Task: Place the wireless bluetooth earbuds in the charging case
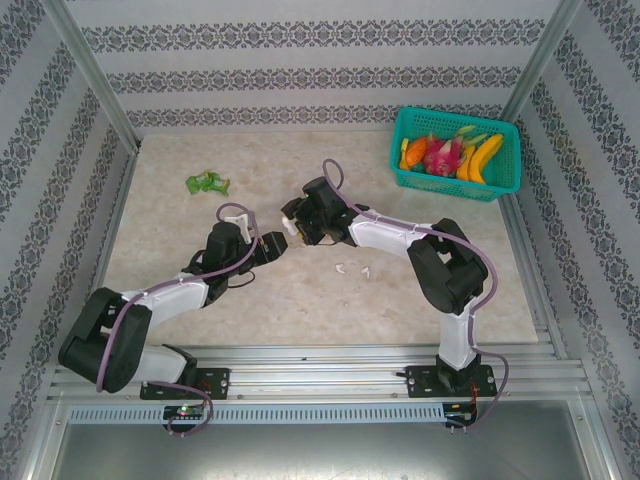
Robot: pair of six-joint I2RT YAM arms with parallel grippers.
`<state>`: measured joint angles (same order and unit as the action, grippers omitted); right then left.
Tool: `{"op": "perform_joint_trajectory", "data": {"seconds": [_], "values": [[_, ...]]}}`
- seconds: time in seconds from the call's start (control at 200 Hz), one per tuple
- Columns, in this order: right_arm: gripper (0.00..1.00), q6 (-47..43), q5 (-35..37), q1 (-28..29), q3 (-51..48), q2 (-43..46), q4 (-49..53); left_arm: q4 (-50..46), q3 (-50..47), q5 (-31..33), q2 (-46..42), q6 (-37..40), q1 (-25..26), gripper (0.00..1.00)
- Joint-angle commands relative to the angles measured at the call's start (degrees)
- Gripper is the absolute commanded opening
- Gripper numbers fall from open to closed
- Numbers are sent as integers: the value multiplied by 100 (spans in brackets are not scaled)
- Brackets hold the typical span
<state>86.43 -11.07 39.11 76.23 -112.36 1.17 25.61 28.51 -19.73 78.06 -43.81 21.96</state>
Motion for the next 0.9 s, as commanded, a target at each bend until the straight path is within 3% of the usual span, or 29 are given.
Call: {"op": "perform_joint_trajectory", "data": {"seconds": [0.0, 0.515, 0.894], "values": [[52, 334, -85, -18, 0, -67, -265, 409, 149, -73, 212, 110, -69, 64], [52, 471, -88, 123, -126, -15, -413, 809, 605, -13, 1022, 44, -68, 54], [52, 550, -99, 191, -204, 98, -510, 1085, 896, 166, 1413, -112, -67, 41]]}}
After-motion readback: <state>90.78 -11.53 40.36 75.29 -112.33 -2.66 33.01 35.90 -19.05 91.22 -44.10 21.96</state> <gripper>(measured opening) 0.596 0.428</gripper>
